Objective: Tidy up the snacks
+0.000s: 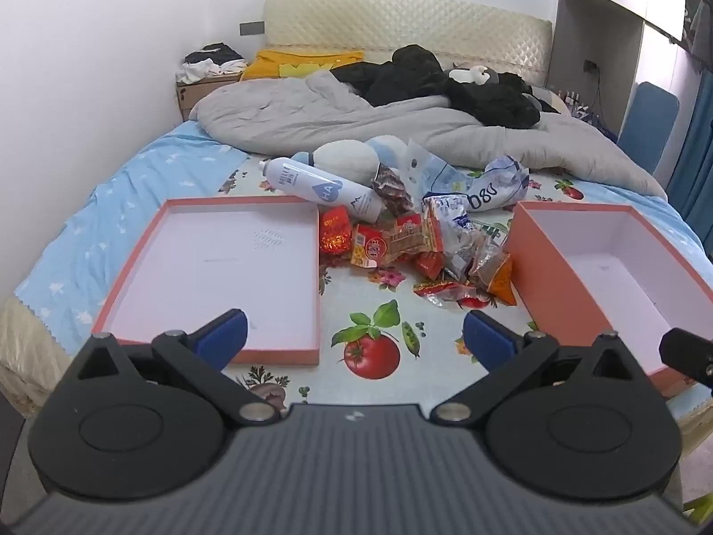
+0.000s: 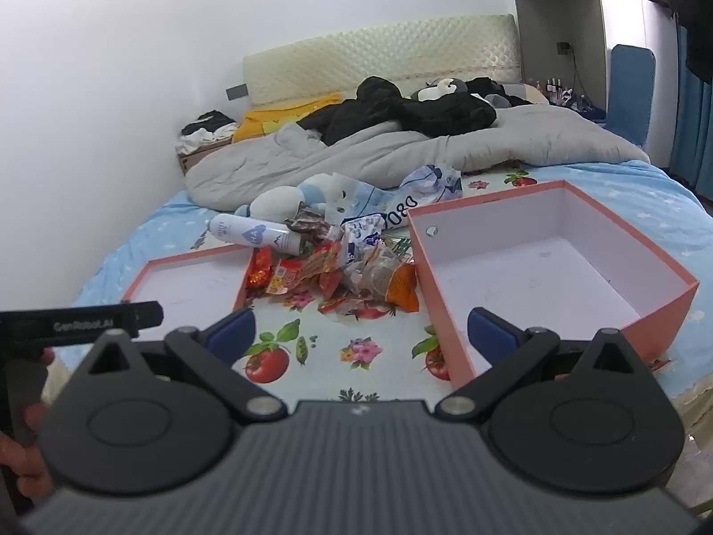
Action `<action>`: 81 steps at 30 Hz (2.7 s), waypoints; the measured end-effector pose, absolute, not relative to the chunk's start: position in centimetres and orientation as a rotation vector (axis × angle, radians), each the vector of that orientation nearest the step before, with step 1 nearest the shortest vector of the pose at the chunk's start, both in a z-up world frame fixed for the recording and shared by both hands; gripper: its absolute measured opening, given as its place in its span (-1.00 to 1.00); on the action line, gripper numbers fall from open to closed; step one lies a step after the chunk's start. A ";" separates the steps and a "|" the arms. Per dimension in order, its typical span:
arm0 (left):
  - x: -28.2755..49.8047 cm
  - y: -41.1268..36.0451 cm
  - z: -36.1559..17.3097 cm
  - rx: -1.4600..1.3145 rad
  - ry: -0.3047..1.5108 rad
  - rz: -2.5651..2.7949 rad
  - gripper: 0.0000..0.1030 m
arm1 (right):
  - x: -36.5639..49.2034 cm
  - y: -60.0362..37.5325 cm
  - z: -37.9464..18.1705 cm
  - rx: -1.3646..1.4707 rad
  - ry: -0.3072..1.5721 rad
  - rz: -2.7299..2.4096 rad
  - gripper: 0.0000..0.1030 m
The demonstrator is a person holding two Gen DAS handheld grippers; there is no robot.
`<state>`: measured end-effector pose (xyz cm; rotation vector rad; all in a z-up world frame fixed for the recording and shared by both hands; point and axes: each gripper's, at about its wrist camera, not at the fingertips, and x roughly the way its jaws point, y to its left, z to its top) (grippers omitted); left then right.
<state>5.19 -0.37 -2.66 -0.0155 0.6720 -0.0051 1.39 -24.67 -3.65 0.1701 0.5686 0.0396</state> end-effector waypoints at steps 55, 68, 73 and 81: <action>6.1 -1.5 -5.2 -0.030 0.725 -0.039 1.00 | 1.3 -24.4 -5.4 0.178 0.610 0.039 1.00; 6.2 -1.3 -5.5 -0.033 0.736 -0.044 1.00 | 1.5 -24.2 -5.8 0.183 0.623 0.040 1.00; 6.3 -1.2 -5.7 -0.031 0.740 -0.047 1.00 | 1.5 -24.3 -5.8 0.183 0.624 0.040 1.00; 6.8 -0.9 -6.3 -0.020 0.751 -0.049 1.00 | 1.8 -24.6 -6.3 0.207 0.640 0.045 1.00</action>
